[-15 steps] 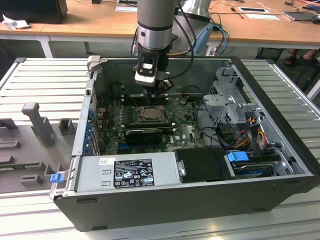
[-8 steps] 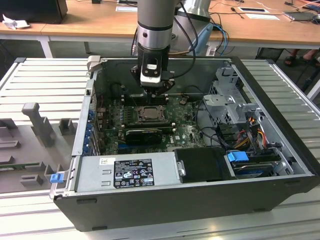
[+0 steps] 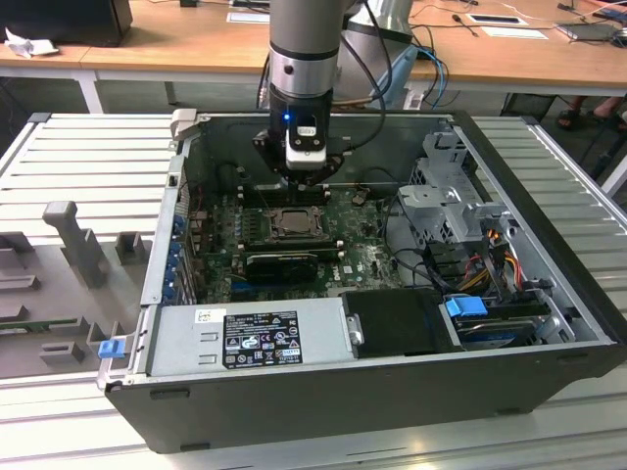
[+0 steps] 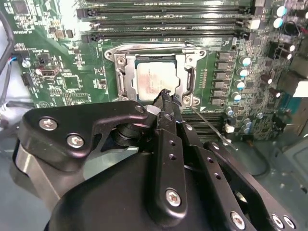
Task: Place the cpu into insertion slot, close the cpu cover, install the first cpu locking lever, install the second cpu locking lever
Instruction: 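Install the first cpu locking lever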
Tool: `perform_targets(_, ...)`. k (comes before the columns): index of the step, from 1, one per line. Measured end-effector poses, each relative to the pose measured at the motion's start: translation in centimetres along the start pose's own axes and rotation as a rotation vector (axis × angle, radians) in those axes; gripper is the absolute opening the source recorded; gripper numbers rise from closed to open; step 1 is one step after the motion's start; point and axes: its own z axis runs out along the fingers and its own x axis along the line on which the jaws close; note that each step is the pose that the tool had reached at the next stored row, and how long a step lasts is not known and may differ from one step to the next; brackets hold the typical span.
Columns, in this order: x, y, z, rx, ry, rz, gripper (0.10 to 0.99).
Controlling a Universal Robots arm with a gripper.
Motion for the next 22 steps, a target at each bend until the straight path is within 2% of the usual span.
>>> perform_targets(2, 0.0, -0.01, 0.01, 0.001, 0.001, -0.044, 0.106)
perform_targets(8, -0.01, -0.01, 0.02, 0.002, 0.0024, -0.11, 0.106)
perform_targets(22, -0.03, -0.05, 0.04, 0.004, 0.0045, -0.223, 0.106)
